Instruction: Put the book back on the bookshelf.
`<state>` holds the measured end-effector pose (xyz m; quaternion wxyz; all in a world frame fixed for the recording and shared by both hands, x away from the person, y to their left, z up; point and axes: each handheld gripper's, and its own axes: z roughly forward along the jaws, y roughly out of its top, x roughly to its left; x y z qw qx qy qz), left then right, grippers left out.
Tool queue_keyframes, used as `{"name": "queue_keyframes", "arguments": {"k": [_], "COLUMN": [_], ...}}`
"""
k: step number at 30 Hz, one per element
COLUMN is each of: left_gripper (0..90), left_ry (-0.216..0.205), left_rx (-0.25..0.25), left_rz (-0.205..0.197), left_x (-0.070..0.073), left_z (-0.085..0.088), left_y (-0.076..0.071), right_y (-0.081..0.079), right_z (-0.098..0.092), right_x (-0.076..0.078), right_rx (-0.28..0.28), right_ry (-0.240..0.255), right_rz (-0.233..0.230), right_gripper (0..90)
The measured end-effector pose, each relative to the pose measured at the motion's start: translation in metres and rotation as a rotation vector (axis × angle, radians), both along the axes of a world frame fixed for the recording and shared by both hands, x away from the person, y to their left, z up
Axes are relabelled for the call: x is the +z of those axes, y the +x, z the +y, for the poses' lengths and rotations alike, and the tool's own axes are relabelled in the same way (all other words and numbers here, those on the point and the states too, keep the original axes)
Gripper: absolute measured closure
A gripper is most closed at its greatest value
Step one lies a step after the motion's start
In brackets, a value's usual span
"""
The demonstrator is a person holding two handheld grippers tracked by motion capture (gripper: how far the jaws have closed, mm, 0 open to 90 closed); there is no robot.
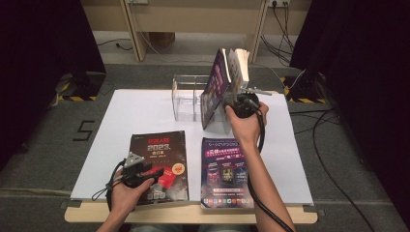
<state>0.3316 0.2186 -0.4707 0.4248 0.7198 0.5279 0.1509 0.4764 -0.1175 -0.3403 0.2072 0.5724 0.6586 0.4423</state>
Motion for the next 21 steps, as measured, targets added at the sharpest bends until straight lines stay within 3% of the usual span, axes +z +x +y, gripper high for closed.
{"name": "queue_keyframes", "arguments": {"k": [21], "left_gripper": [43.7], "left_ry": [-0.018], "left_rx": [-0.036], "left_rz": [-0.006], "left_x": [0.005], "left_z": [-0.012], "left_y": [0.006], "right_y": [-0.012], "right_z": [-0.024], "right_x": [-0.027], "right_rx": [-0.01], "right_ry": [-0.009], "right_rz": [0.09], "right_gripper": [59.3]}}
